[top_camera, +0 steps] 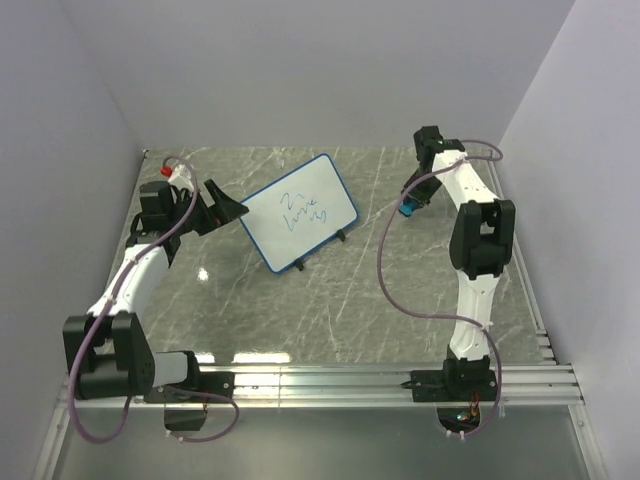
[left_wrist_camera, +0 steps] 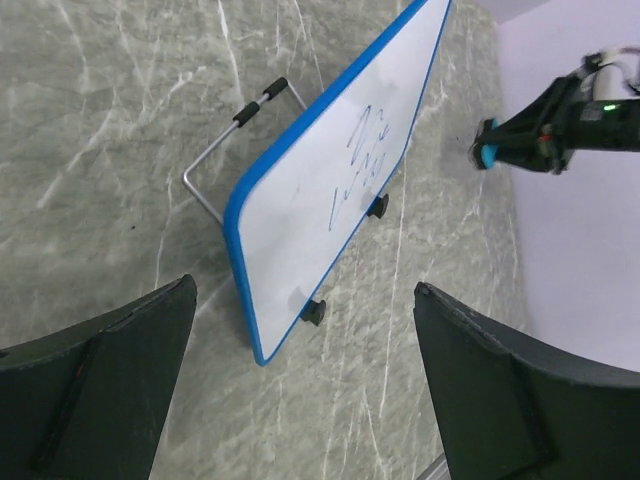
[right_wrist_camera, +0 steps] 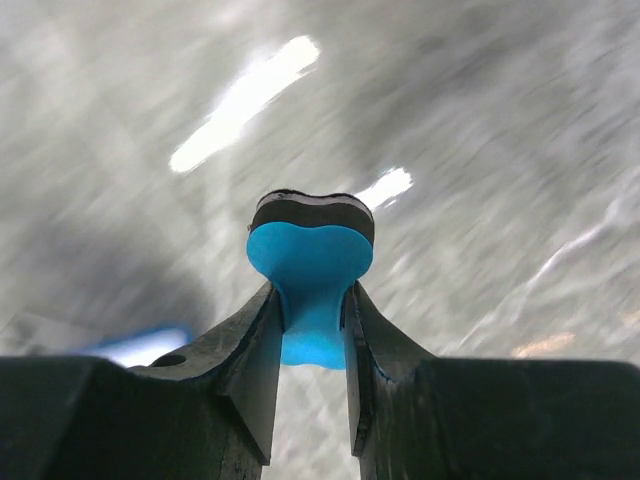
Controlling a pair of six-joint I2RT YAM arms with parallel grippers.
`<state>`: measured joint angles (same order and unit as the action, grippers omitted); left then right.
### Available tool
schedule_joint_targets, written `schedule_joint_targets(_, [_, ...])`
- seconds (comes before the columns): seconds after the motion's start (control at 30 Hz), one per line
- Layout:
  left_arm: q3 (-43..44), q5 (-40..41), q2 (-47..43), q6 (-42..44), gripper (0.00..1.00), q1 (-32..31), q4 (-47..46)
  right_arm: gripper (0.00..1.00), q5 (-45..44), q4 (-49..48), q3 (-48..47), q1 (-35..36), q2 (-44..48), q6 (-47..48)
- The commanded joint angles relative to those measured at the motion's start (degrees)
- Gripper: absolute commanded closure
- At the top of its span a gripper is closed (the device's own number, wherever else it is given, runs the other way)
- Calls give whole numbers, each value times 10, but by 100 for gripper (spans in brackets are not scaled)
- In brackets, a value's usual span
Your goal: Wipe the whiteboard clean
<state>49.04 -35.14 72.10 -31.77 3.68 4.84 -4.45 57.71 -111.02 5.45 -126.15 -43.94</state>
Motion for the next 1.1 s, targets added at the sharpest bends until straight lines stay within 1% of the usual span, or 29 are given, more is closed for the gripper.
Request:
schedule_joint_targets(0.0, [4, -74, 46, -3, 3, 12, -99, 100, 36, -16, -16, 31, 78, 21])
schedule_joint_targets(0.03, [8, -78, 58, -4, 4, 13, -114, 100, 43, -18, -19, 33, 85, 23])
schedule_joint_targets(0.07, [6, -95, 66, -6, 4, 13, -127, 100, 75, -22, -22, 39, 96, 26])
schedule_joint_targets(0.17, [-5, -121, 94, -22, 5, 14, -174, 100, 136, -50, -24, 46, 119, 32])
schedule_joint_targets(0.2, [-6, -128, 105, -25, 5, 13, -180, 100, 179, -75, -19, 54, 124, 35])
schedule_joint_targets(0.27, [-10, -132, 116, -27, 6, 13, -193, 100, 216, -109, -12, 68, 140, 48])
schedule_joint_targets(0.3, [-10, -127, 125, -31, 6, 13, -203, 100, 242, -133, -15, 89, 143, 54])
schedule_joint_targets(0.4, [-19, -128, 149, -48, 6, 7, -243, 100, 269, -143, -49, 125, 123, 83])
schedule_joint_targets(0.5, [-5, -123, 182, -38, 7, -15, -238, 100, 279, -152, -67, 141, 100, 77])
schedule_joint_targets(0.53, [4, -122, 190, -36, 9, -27, -237, 100, 277, -152, -77, 155, 93, 76])
schedule_joint_targets(0.6, [12, -114, 203, -30, 10, -34, -232, 100, 270, -145, -116, 172, 67, 76])
schedule_joint_targets(0.63, [17, -105, 205, -30, 11, -50, -231, 100, 268, -144, -130, 188, 49, 77])
schedule_joint_targets(0.67, [18, -100, 209, -29, 10, -53, -231, 100, 269, -146, -149, 197, 40, 74])
schedule_joint_targets(0.8, [19, -72, 213, -29, 11, -59, -226, 100, 268, -188, -165, 221, 3, 45])
schedule_joint_targets(0.9, [20, -52, 219, -24, 15, -61, -213, 100, 247, -184, -190, 236, -26, 32])
schedule_joint_targets(0.97, [22, -48, 224, -21, 18, -61, -208, 100, 227, -160, -218, 246, -46, 34])
schedule_joint_targets(1.07, [28, -44, 240, -14, 29, -62, -194, 100, 183, -136, -232, 264, -60, 40])
